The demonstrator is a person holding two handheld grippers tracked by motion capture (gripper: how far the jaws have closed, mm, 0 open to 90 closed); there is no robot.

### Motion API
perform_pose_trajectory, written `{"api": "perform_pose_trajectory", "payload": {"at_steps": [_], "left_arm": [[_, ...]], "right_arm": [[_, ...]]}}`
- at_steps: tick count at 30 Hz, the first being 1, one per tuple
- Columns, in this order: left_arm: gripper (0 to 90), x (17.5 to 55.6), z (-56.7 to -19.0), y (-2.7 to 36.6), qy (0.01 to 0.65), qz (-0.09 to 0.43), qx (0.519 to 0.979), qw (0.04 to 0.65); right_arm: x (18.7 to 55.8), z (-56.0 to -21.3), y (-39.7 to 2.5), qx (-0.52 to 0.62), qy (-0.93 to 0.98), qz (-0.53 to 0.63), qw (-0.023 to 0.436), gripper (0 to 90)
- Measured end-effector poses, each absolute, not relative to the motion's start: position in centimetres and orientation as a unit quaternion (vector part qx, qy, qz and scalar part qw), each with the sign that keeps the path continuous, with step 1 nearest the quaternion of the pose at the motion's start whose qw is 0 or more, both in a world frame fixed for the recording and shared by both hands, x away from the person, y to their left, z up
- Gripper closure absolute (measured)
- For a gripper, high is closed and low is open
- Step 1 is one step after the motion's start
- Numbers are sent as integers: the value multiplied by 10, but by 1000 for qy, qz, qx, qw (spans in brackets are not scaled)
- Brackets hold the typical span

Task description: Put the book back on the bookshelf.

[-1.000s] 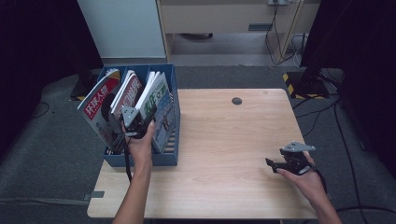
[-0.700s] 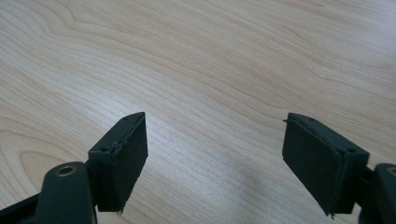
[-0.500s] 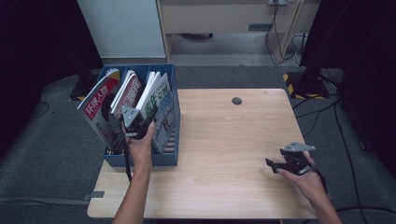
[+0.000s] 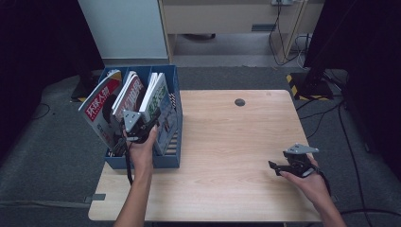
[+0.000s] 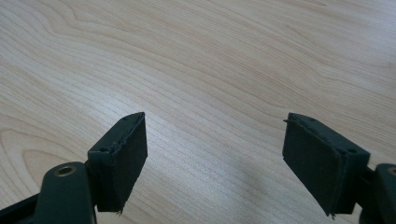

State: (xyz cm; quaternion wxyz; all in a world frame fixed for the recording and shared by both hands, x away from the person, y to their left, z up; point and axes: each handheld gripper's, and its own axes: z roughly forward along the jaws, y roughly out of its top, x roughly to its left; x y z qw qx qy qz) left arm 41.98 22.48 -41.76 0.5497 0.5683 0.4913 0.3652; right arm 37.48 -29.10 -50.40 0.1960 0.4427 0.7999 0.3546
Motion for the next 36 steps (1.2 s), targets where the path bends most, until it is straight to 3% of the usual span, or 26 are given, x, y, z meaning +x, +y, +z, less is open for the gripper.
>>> {"api": "perform_pose_trajectory", "payload": {"at_steps": [36], "left_arm": [[334, 393, -415, 230, 470, 367, 595, 539]], "right_arm": [[374, -502, -290, 441, 801, 356, 193, 217]]}}
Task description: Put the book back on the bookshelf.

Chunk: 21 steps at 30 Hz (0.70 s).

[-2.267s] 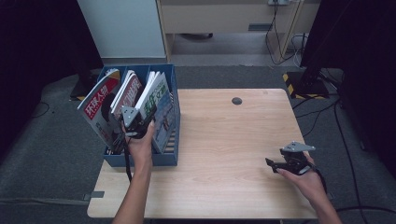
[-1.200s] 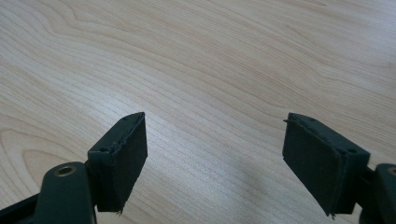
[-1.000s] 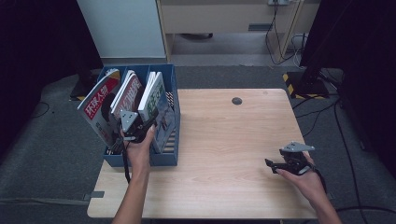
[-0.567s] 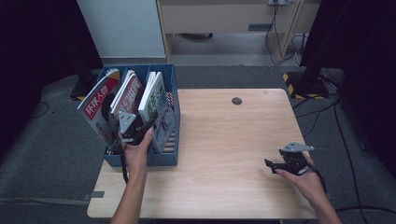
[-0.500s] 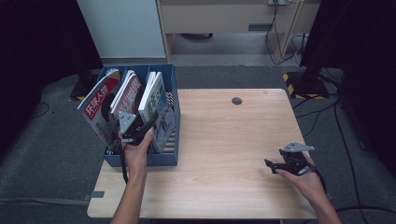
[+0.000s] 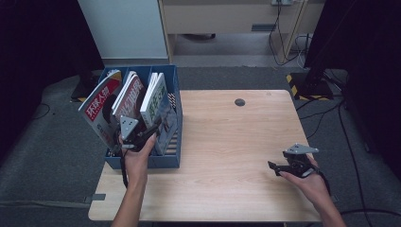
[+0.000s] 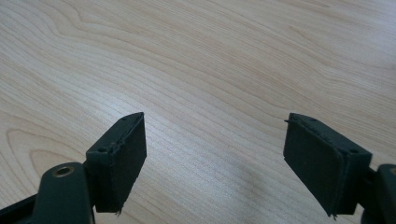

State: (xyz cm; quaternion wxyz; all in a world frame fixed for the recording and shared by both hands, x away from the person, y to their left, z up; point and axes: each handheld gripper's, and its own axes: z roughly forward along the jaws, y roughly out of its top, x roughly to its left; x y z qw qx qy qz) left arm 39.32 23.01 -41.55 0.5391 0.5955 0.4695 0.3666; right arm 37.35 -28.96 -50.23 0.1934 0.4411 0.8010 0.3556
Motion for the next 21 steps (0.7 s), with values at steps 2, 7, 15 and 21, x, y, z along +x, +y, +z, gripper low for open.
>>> {"api": "perform_pose_trajectory", "payload": {"at_steps": [2, 7, 15, 21], "left_arm": [[331, 390, -416, 230, 469, 365, 595, 540], [320, 384, -421, 232, 466, 364, 602, 536], [312, 373, -426, 232, 458, 362, 623, 521], [302, 365, -430, 231, 448, 357, 642, 510]], "right_arm": [[373, -503, -289, 440, 802, 355, 193, 217], [373, -502, -288, 440, 802, 355, 191, 217], [374, -502, -288, 440, 801, 356, 193, 216], [373, -501, -289, 440, 801, 358, 193, 216]]}}
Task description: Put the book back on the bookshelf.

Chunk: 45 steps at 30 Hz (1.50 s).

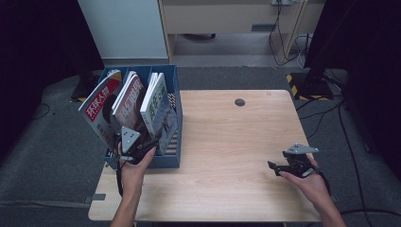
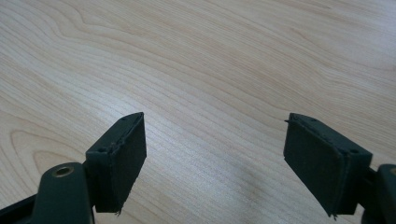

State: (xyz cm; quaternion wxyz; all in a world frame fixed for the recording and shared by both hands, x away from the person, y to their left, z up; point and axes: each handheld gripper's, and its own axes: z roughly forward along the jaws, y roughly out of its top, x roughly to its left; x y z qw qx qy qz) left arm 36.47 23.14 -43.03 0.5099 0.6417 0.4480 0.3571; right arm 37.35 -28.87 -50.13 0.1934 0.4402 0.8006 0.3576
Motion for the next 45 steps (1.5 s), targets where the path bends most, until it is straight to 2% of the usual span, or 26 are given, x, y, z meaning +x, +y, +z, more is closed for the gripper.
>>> {"api": "perform_pose_trajectory", "payload": {"at_steps": [21, 36, 45], "left_arm": [[281, 338, -445, 230, 424, 333, 696, 475], [238, 336, -443, 216, 393, 293, 722, 489], [190, 344, -441, 199, 377, 267, 735, 496]], "right_arm": [[374, -501, -288, 441, 801, 357, 190, 209], [376, -504, -285, 453, 801, 346, 184, 99], [377, -504, -285, 453, 802, 346, 179, 90]]}}
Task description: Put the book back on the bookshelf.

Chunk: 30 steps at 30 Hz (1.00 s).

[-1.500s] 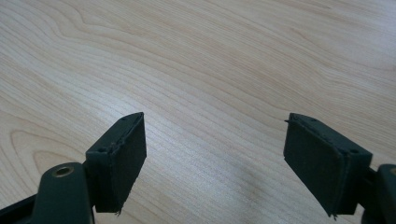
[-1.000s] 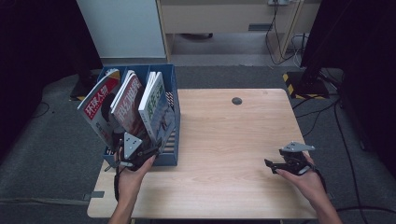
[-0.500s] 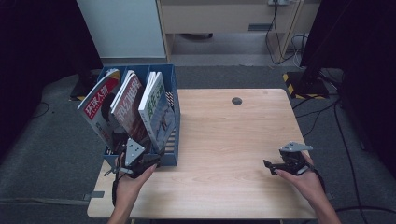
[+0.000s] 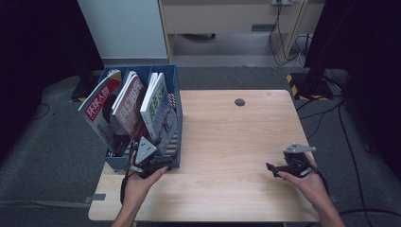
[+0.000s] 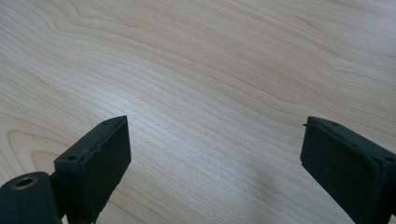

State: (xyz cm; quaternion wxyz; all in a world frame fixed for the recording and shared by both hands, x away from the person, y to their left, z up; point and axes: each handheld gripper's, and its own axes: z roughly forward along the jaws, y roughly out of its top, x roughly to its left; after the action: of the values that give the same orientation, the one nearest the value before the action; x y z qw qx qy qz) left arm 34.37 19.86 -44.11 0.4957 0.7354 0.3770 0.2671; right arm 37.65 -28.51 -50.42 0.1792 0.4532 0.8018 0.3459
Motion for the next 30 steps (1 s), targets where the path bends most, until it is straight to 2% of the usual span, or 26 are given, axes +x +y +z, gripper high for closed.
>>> {"api": "perform_pose_trajectory", "payload": {"at_steps": [3, 10, 30], "left_arm": [[159, 347, -443, 194, 380, 260, 735, 497], [149, 354, -446, 187, 380, 247, 738, 499], [149, 370, -445, 168, 372, 235, 747, 498]], "right_arm": [[377, -504, -286, 452, 802, 346, 180, 91], [377, -504, -286, 452, 803, 344, 178, 90], [376, -503, -287, 455, 802, 345, 175, 90]]}}
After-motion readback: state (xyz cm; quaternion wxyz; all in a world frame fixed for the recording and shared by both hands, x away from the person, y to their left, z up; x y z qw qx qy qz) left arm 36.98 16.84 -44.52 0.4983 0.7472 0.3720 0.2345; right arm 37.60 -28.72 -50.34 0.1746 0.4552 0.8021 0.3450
